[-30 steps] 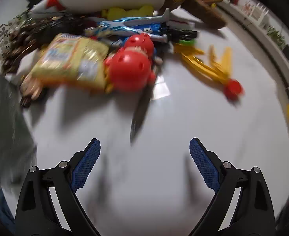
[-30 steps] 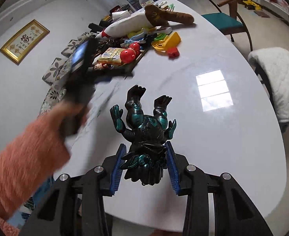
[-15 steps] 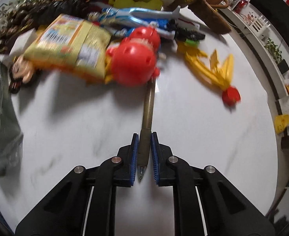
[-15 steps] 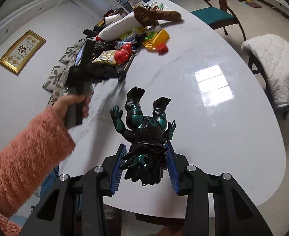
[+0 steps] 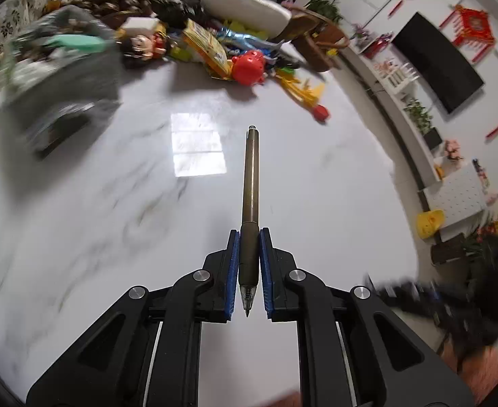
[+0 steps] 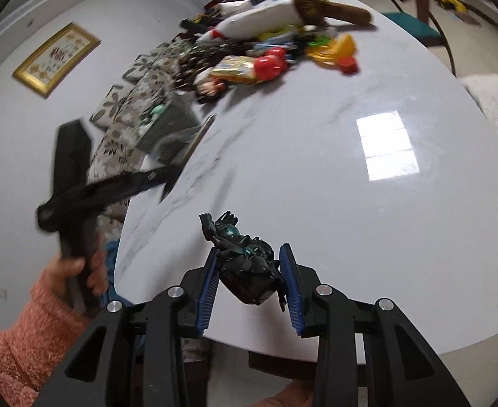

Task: Collect trash
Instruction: 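Carry the pen and figure over the cardboard box and open both tools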

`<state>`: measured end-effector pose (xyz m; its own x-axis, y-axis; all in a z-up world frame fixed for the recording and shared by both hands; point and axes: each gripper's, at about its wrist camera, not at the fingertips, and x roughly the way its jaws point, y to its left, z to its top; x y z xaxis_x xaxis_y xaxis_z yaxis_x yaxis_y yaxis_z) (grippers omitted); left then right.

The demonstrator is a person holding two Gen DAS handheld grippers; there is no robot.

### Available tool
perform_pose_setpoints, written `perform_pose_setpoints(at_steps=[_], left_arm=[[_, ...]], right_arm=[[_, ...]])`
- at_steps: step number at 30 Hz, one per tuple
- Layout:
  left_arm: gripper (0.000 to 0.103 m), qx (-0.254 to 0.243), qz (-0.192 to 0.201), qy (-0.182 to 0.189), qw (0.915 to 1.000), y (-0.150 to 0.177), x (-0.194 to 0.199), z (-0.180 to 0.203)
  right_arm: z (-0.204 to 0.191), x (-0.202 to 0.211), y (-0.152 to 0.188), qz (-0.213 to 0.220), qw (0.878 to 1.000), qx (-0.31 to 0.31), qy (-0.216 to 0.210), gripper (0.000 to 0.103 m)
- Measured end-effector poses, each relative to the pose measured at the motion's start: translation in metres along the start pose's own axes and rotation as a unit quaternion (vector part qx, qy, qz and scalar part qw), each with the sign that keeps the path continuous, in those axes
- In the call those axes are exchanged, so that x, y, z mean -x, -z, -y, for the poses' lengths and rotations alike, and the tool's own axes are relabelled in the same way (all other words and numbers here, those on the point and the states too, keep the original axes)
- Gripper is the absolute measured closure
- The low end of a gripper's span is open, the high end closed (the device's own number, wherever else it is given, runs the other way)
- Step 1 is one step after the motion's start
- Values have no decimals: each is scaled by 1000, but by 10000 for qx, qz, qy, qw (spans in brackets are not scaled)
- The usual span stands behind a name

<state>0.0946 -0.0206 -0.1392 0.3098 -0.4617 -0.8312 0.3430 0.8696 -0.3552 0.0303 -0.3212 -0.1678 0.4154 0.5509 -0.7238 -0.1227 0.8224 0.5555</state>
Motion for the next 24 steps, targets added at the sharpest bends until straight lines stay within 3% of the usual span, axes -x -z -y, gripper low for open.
perform_pose_setpoints(at_steps=[4, 11, 16, 22, 24], left_arm=[[91, -185, -133, 152, 9996, 63, 51, -1], [91, -345, -972, 377, 9939, 173, 58, 1], [91, -315, -1854, 407, 9813, 243, 10, -4], [91, -173, -2613, 101, 9651, 308, -94, -29], [91, -35, -2899, -91, 9570, 330, -147, -44]], right_arm=[[-34, 8, 21, -274, 9989, 382, 80, 67], [-66, -5, 97, -1233, 9902, 599, 277, 67], [-50, -39, 150, -1753, 9830, 173, 510, 67], [14, -117, 204, -2129, 9707, -487, 999, 67], [41, -146, 221, -2168, 9669, -645, 1182, 67]])
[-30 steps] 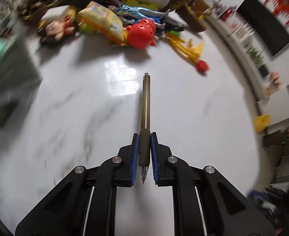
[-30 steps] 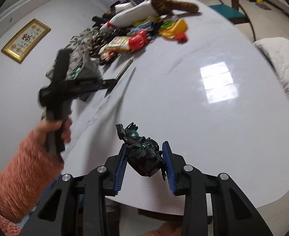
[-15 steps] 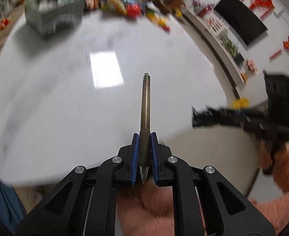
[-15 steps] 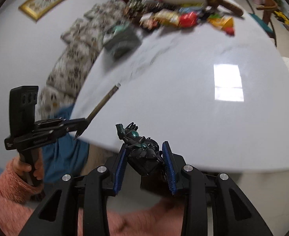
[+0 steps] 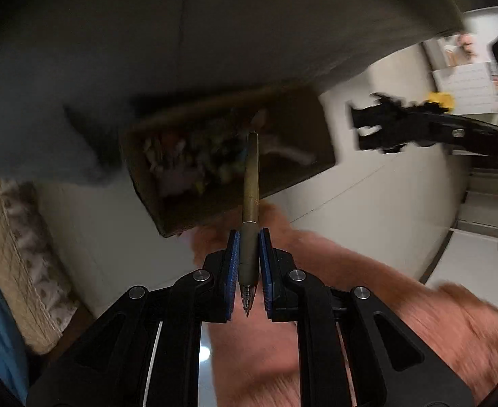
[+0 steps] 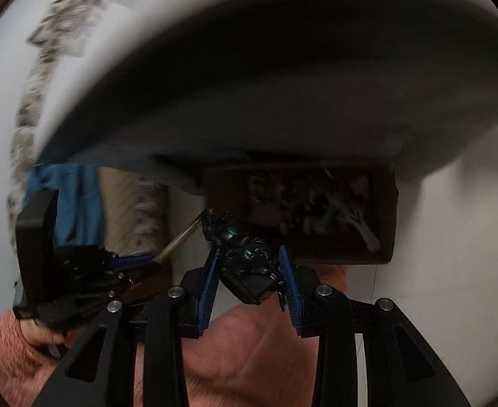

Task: Collect trash
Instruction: 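Carry the pen and figure over the cardboard box and open both tools, then bring both open tools back up to the toy pile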

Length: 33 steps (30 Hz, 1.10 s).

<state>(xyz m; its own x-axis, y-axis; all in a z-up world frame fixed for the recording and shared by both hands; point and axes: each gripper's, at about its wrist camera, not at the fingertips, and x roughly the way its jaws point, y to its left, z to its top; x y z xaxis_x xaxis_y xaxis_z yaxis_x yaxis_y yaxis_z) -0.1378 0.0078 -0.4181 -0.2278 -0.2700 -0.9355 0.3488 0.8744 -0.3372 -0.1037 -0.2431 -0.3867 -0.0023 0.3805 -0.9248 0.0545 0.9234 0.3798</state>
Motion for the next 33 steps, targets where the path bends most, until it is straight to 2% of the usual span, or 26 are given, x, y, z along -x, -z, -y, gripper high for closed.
perform_pose_setpoints(at_steps=[3, 5, 9, 10, 11, 12, 13, 17, 26, 29, 32, 33], left_arm=[[91, 306, -298, -123, 9990, -18, -58, -21], [91, 279, -447, -382, 9979, -34, -99, -29], [91, 328, -745, -618, 9948, -53, -154, -46], [84, 353, -786, -707, 9938, -56, -162, -51], [63, 398, -853, -855, 9919, -61, -171, -56], [47, 472, -976, -1019, 9889, -64, -179, -61], [28, 521, -1070, -1096, 9868, -65, -184, -67], [24, 613, -1164, -1200, 9840, -62, -189, -76], [24, 654, -1187, -1204, 9834, -57, -174, -74], [24, 532, -1142, -1170, 9851, -54, -159, -65], [24, 110, -1266, -1381, 9822, -46, -136, -47], [24, -59, -1364, -1405, 9806, -42, -124, -39]], right_arm=[[30, -48, -2, -84, 9995, -263, 178, 67], [48, -80, -6, -135, 9989, -320, 313, 67], [72, -125, -15, -203, 9977, -430, 487, 67], [78, -135, -18, -180, 9972, -435, 579, 67], [80, -142, -20, -163, 9965, -447, 691, 52], [82, -144, -22, -118, 9961, -455, 752, 26], [83, -146, -24, -25, 9956, -443, 824, 20], [83, -145, -26, -11, 9954, -526, 800, 20], [81, -122, -27, -30, 9951, -570, 807, 18], [73, -95, -20, -51, 9960, -556, 691, 18], [49, -45, -10, 68, 9986, -295, 442, 18], [37, -18, -5, 150, 9995, -168, 204, 18]])
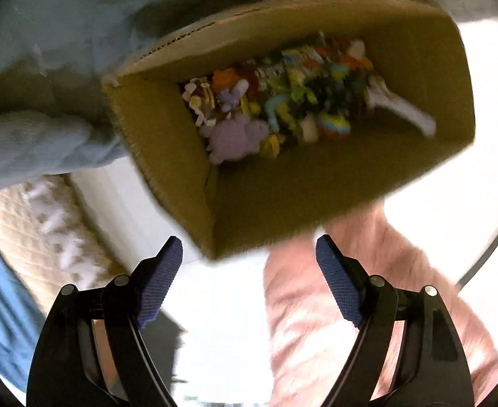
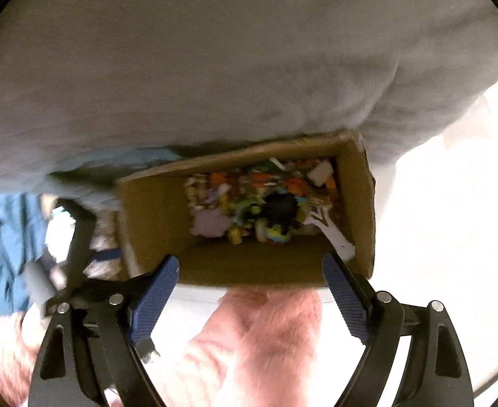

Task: Collect trash
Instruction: 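Bring both open tools back up to the toy pile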

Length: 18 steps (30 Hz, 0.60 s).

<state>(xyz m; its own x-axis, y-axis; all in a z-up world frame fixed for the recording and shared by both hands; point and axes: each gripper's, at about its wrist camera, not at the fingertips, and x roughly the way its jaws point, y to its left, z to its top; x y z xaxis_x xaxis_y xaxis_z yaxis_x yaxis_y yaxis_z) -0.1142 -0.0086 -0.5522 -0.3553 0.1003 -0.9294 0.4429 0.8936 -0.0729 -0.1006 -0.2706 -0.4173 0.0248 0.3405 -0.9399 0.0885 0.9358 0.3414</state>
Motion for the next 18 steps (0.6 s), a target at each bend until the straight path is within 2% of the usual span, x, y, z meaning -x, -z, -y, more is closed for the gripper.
perform_pose_setpoints(at_steps=[2, 4, 6, 7, 8, 10, 12, 14, 18], left_arm=[[24, -364, 108, 109, 9992, 17, 33, 10], [22, -851, 343, 108, 9957, 40, 77, 25], [17, -1144, 613, 209, 9913, 58, 119, 38], [15, -1235, 781, 288, 9888, 67, 143, 43], [15, -1275, 910, 375, 9869, 72, 163, 48], [14, -1242, 1173, 443, 9843, 76, 195, 52], [13, -1086, 1540, 649, 9799, 72, 234, 58], [14, -883, 1902, 849, 9741, 65, 267, 62], [13, -488, 2558, 1076, 9595, 48, 322, 64]], right_arm=[[-18, 47, 3, 175, 9983, 191, -524, 18], [-41, 113, -6, 547, 9906, 516, -1141, 16], [-54, 172, -28, 1141, 9801, 848, -1388, 4], [-58, 191, -40, 1406, 9760, 958, -1362, 5], [-61, 217, -64, 1774, 9701, 1110, -1229, 5], [-60, 243, -104, 2226, 9638, 1192, -860, 5], [-53, 255, -169, 2666, 9567, 1153, -202, 5], [-45, 256, -235, 2839, 9538, 975, 134, 5], [-35, 246, -360, 2918, 9529, 613, 561, 5]])
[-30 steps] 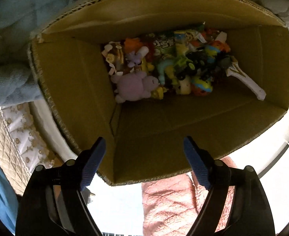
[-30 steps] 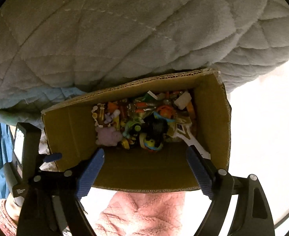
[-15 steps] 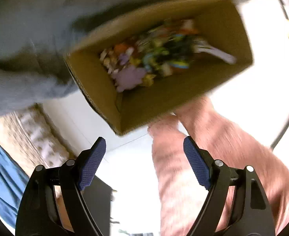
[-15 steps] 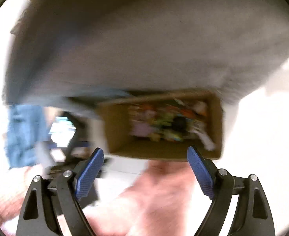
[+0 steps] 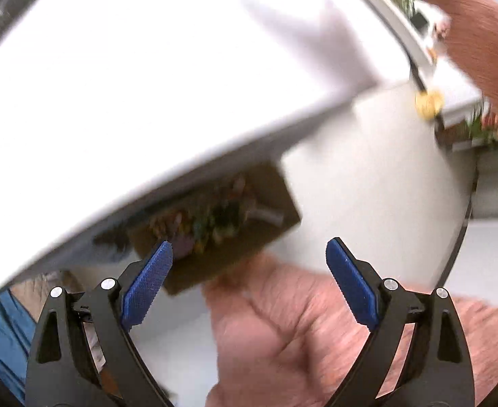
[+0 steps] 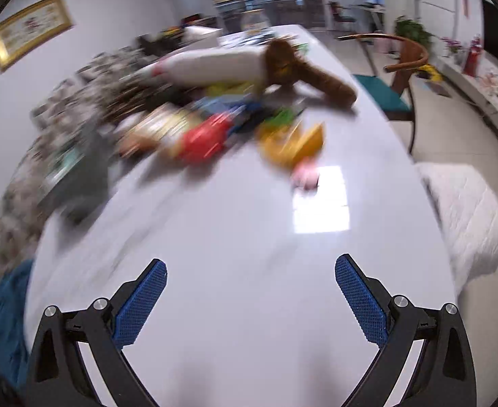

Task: Collect trash
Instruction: 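Bring both open tools back up to the toy pile, then grasp the yellow plastic toy with the right tool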

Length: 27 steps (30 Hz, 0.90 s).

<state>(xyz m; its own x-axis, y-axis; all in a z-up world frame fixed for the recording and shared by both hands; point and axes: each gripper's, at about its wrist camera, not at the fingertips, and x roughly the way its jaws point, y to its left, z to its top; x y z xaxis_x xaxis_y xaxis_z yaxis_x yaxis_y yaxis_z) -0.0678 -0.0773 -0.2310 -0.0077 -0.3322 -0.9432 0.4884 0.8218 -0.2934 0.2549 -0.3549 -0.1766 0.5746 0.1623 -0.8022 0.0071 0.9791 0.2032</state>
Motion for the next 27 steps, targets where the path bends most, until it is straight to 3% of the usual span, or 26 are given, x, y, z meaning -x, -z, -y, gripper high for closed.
perform_pose_setpoints(at_steps=[5, 7, 8, 11, 16, 20, 25, 27], left_arm=[[13, 590, 445, -218, 9970, -27, 16, -12], [13, 857, 510, -258, 9947, -31, 18, -19], [13, 988, 547, -295, 9932, -32, 18, -23], [13, 1168, 607, -418, 9904, -39, 21, -29], [13, 1223, 750, -518, 9883, -59, 25, -34], [13, 1076, 851, -565, 9889, -97, 23, -34], [13, 694, 1088, -823, 9882, -189, -3, -19], [13, 739, 1249, -856, 9857, -245, -10, -17]], right_arm=[[27, -72, -66, -100, 9963, -715, 459, 9], [40, -100, -82, -446, 9919, -959, 699, 26], [41, -109, -83, -623, 9905, -1019, 676, 52], [36, -113, -82, -684, 9930, -794, 552, 77], [31, -70, -66, -468, 9971, -558, -204, 77], [44, 13, -45, -30, 9941, -581, -916, 77], [79, 105, 7, 477, 9928, -685, -863, 77], [96, 132, 33, 572, 9905, -910, -861, 77]])
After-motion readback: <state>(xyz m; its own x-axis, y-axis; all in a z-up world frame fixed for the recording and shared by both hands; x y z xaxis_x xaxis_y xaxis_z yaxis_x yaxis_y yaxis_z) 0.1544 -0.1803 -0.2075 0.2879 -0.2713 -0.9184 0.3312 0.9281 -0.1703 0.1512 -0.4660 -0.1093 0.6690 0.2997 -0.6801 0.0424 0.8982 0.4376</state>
